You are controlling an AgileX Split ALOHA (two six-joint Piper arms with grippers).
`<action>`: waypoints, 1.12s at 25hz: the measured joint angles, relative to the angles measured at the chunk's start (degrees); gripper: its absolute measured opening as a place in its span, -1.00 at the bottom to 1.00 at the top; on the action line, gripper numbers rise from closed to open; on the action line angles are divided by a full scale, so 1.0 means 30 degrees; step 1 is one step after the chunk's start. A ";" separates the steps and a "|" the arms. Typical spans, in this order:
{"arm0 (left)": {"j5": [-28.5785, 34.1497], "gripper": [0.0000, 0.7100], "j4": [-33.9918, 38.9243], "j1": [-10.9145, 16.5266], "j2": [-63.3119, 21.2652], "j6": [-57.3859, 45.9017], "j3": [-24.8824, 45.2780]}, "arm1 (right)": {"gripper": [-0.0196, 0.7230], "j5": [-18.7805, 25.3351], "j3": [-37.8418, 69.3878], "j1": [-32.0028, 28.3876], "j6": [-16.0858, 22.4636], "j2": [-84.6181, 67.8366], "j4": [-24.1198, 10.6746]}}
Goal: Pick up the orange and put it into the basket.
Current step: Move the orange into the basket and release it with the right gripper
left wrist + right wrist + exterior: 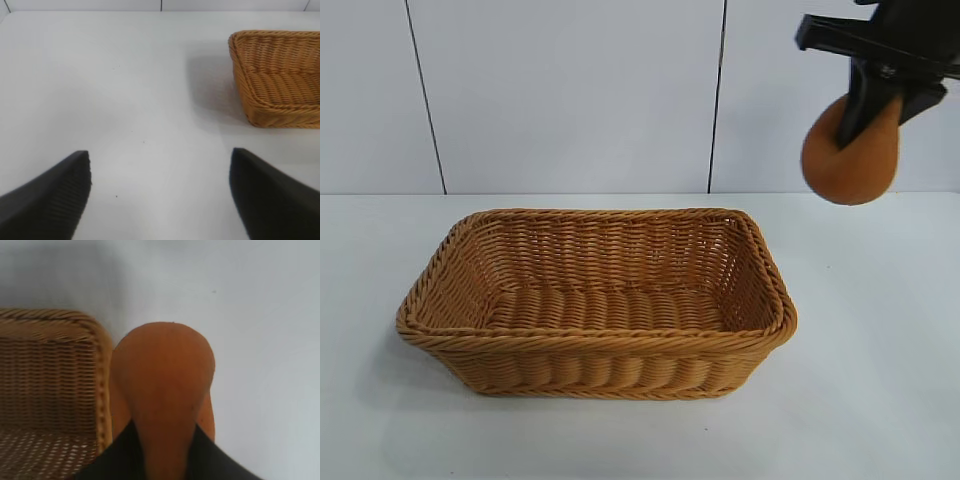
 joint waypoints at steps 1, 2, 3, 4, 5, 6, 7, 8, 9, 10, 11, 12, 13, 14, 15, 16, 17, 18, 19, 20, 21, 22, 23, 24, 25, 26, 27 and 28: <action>0.0000 0.55 0.0000 0.0000 0.0000 0.0000 0.0000 | -0.78 -0.0328 0.0000 0.0562 0.0020 0.0000 0.0266; 0.0000 0.55 0.0000 0.0000 0.0000 0.0000 0.0000 | -0.78 -0.0645 0.0000 0.1380 0.0135 0.0000 0.0472; 0.0000 0.55 -0.0019 0.0000 0.0000 0.0000 0.0000 | -0.78 -0.1124 0.0000 0.2088 0.0264 0.0000 0.0694; 0.0000 0.55 -0.0019 0.0000 0.0000 0.0000 0.0000 | -0.78 -0.1443 0.0000 0.2677 0.0366 0.0046 0.0789; 0.0000 0.55 -0.0019 0.0000 0.0000 0.0000 0.0000 | -0.78 -0.1804 0.0000 0.3252 0.0514 0.0075 0.0854; 0.0000 0.55 -0.0019 0.0000 0.0000 0.0000 0.0000 | -0.78 -0.2248 0.0000 0.3911 0.0667 0.0191 0.0911; 0.0000 0.55 -0.0019 0.0000 0.0000 0.0000 0.0000 | -0.78 -0.2692 0.0000 0.4531 0.0771 0.0329 0.0973; 0.0000 0.55 -0.0019 0.0000 0.0000 0.0000 0.0000 | -0.78 -0.3127 0.0000 0.5001 0.0816 0.0530 0.1015; 0.0000 0.55 -0.0019 0.0000 0.0000 0.0000 0.0000 | -0.78 -0.3422 0.0000 0.5515 0.0845 0.0746 0.1036; 0.0000 0.55 -0.0019 0.0000 0.0000 0.0000 0.0000 | -0.78 -0.3826 0.0000 0.6017 0.0927 0.1087 0.1036; 0.0000 0.55 -0.0019 0.0000 0.0000 0.0000 0.0000 | -0.78 -0.4109 0.0000 0.6311 0.0976 0.1362 0.1036; 0.0000 0.55 -0.0019 0.0000 0.0000 0.0000 0.0000 | -0.78 -0.4352 0.0000 0.6597 0.0996 0.1725 0.1054; 0.0000 0.55 -0.0019 0.0000 0.0000 0.0000 0.0000 | -0.78 -0.4634 0.0000 0.6793 0.1046 0.2134 0.1052; 0.0000 0.55 -0.0019 0.0000 0.0000 0.0000 0.0000 | -0.78 -0.4740 0.0000 0.6879 0.1063 0.2582 0.1037; 0.0000 0.55 -0.0019 0.0000 0.0000 0.0000 0.0000 | -0.78 -0.4759 0.0000 0.6934 0.1106 0.2978 0.1031; 0.0000 0.55 -0.0019 0.0000 0.0000 0.0000 0.0000 | -0.78 -0.4759 0.0000 0.6934 0.1106 0.3385 0.0992; 0.0000 0.55 -0.0019 0.0000 0.0000 0.0000 0.0000 | -0.78 -0.4781 0.0000 0.6934 0.1106 0.3949 0.0806; 0.0000 0.55 -0.0037 0.0000 0.0000 0.0000 0.0000 | -0.78 -0.4804 0.0000 0.6934 0.1106 0.4354 0.0604; 0.0000 0.55 -0.0051 0.0000 0.0000 0.0000 0.0000 | -0.78 -0.4853 0.0000 0.6934 0.1106 0.4816 0.0393; 0.0000 0.55 -0.0051 0.0000 0.0000 0.0000 0.0000 | -0.78 -0.4932 0.0000 0.6934 0.1106 0.5164 0.0288; -0.0014 0.55 -0.0051 0.0000 0.0000 0.0000 0.0000 | -0.78 -0.5081 0.0000 0.6934 0.1106 0.5602 0.0209; -0.0014 0.55 -0.0051 0.0000 0.0000 0.0000 0.0000 | -0.78 -0.5229 0.0000 0.6934 0.1106 0.5846 0.0189; -0.0014 0.55 -0.0051 0.0000 0.0000 0.0000 0.0000 | -0.78 -0.5274 0.0000 0.6934 0.1106 0.6046 0.0189; -0.0014 0.55 -0.0051 0.0000 0.0000 0.0000 0.0000 | -0.76 -0.5365 0.0000 0.6934 0.1106 0.6185 0.0189; -0.0014 0.55 -0.0051 0.0000 0.0000 0.0000 0.0000 | -0.67 -0.5425 0.0000 0.6934 0.1106 0.6211 0.0215; -0.0014 0.55 -0.0051 0.0000 0.0000 0.0000 0.0000 | -0.55 -0.5479 0.0000 0.6934 0.1106 0.6211 0.0251; -0.0014 0.55 -0.0051 0.0000 0.0000 0.0000 0.0000 | -0.33 -0.5528 0.0000 0.6934 0.1106 0.6211 0.0269; -0.0014 0.55 -0.0051 0.0000 0.0000 0.0000 0.0000 | -0.07 -0.5508 0.0000 0.6934 0.1121 0.6211 0.0290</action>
